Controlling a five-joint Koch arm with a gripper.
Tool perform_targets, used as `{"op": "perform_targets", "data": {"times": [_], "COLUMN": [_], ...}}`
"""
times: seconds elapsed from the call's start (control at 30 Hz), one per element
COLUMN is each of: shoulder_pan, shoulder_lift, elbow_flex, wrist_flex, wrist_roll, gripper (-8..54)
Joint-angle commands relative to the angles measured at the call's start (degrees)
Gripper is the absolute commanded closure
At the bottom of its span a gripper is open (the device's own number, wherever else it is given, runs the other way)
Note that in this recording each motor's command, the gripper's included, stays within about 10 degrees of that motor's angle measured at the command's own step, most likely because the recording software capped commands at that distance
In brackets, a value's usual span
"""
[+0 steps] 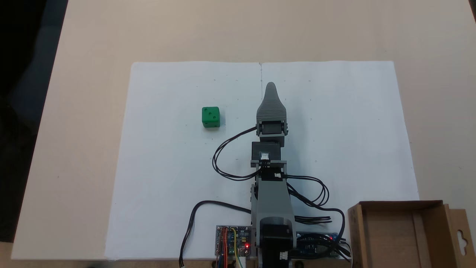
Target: Grasp a green dice and put it in the bin.
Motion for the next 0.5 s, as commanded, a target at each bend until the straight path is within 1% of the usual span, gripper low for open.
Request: {"op": "perform_targets", "data": {"times": [0.0, 0.33, 0.47], "shoulder_pan": [0.5, -1.6, -3.3], "shoulder_lift": [6.3, 6.3, 6.3], "elbow_flex": [4.1, 4.1, 4.1], "wrist_flex": [-0.6, 0.4, 0.4], "wrist_roll": [-4.1, -4.3, -4.3], "gripper": [1.8, 1.3, 2.6]}}
